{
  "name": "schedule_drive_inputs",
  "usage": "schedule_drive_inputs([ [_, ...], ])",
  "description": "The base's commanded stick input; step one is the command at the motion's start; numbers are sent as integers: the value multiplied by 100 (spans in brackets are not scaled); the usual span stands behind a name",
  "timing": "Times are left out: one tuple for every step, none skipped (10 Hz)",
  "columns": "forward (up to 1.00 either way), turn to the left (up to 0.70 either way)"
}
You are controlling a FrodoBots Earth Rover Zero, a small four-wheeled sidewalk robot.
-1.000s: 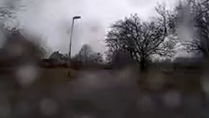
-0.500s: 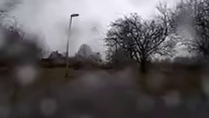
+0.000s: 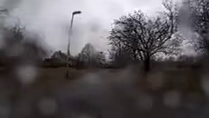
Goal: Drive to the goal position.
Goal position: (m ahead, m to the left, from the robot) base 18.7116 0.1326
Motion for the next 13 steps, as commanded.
schedule_drive_inputs([
  [85,0],
  [85,0],
  [85,0],
  [85,0],
  [85,0],
  [85,0],
  [85,0],
  [85,0],
  [85,0],
  [85,0],
  [85,0],
  [85,0],
  [85,0],
])
